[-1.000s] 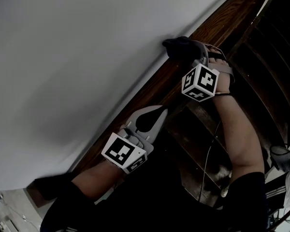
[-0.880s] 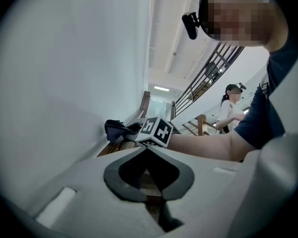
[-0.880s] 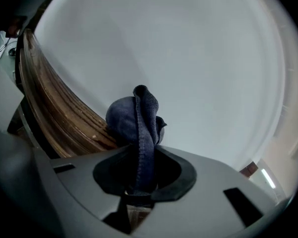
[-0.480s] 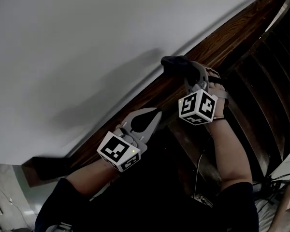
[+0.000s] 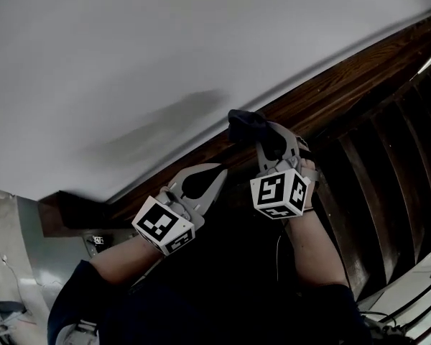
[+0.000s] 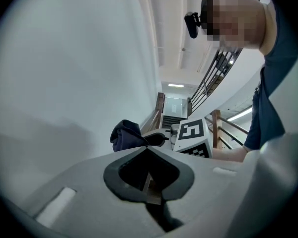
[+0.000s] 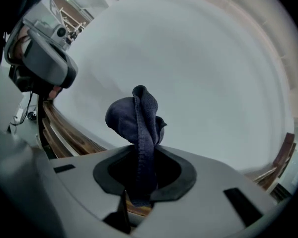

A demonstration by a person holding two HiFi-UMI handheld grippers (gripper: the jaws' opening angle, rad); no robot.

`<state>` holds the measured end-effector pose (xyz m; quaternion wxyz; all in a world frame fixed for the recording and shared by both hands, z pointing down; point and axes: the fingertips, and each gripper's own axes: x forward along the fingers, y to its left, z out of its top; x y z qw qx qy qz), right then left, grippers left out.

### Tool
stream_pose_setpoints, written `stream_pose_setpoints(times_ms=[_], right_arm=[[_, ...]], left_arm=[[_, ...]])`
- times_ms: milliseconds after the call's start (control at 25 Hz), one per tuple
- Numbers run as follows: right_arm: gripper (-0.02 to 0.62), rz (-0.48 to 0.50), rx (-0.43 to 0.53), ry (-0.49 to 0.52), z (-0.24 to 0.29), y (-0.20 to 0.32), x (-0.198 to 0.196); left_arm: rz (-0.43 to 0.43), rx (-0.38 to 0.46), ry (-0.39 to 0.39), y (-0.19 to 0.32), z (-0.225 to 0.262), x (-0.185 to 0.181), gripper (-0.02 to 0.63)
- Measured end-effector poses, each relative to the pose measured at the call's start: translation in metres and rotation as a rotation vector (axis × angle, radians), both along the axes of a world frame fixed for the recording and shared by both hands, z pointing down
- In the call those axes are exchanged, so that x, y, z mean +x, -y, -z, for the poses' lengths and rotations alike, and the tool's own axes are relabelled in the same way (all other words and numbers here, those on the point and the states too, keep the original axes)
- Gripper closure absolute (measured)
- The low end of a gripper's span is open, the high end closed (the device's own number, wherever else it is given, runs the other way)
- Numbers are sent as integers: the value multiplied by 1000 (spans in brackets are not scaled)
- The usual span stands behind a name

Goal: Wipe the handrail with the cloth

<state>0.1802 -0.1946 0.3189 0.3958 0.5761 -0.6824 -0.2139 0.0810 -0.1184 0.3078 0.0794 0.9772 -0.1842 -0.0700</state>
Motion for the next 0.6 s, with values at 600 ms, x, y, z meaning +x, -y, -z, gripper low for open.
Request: stream_pose_setpoints(times_ms=[600], right_arm=[[506,258,-171,419,-66,-58,-141]], left_arm=[[213,-62,43,-38,-53,-104,603]])
